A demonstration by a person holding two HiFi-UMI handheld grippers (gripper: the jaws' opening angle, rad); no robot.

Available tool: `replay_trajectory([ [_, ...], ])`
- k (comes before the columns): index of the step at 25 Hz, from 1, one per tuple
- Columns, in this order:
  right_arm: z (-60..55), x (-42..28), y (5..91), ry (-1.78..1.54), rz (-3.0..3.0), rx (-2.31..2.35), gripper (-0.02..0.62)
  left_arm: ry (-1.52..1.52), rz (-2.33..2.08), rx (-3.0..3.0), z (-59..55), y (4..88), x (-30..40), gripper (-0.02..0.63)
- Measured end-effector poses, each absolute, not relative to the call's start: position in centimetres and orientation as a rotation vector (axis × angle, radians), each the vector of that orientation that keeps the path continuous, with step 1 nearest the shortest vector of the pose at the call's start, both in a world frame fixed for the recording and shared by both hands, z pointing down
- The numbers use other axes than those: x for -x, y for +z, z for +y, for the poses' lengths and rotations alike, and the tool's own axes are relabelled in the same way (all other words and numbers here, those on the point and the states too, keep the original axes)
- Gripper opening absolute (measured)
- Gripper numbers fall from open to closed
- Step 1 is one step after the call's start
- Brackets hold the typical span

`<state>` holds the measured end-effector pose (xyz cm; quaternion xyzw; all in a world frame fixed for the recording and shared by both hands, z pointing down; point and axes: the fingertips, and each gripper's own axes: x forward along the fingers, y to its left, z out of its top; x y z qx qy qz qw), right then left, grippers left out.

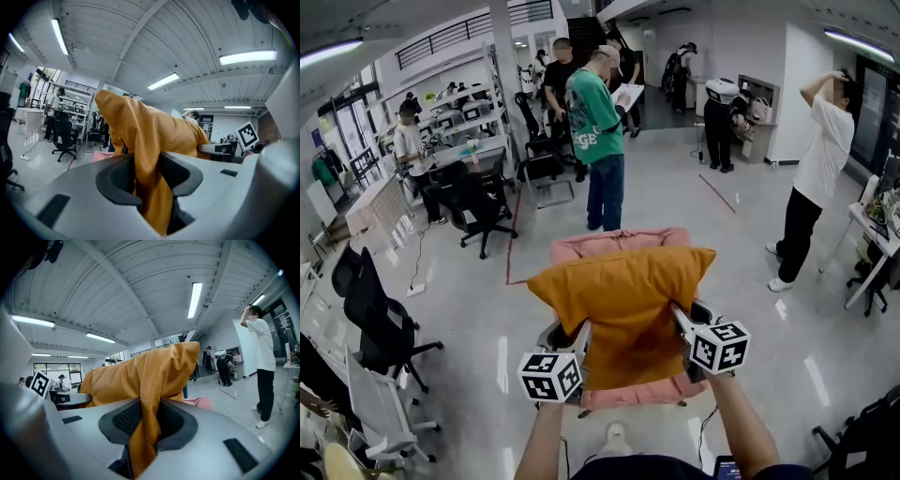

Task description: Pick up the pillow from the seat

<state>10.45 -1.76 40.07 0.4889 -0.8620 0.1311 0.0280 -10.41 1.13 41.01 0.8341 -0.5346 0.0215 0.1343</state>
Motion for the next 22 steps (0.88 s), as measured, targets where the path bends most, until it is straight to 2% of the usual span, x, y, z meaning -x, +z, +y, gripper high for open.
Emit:
replay_trajectory([
  [22,3.9,-9.8,39.7,0.391,-2.703,-1.492,0.104,0.053,-1.568,-2.436,6.8,40.2,11.3,0.149],
])
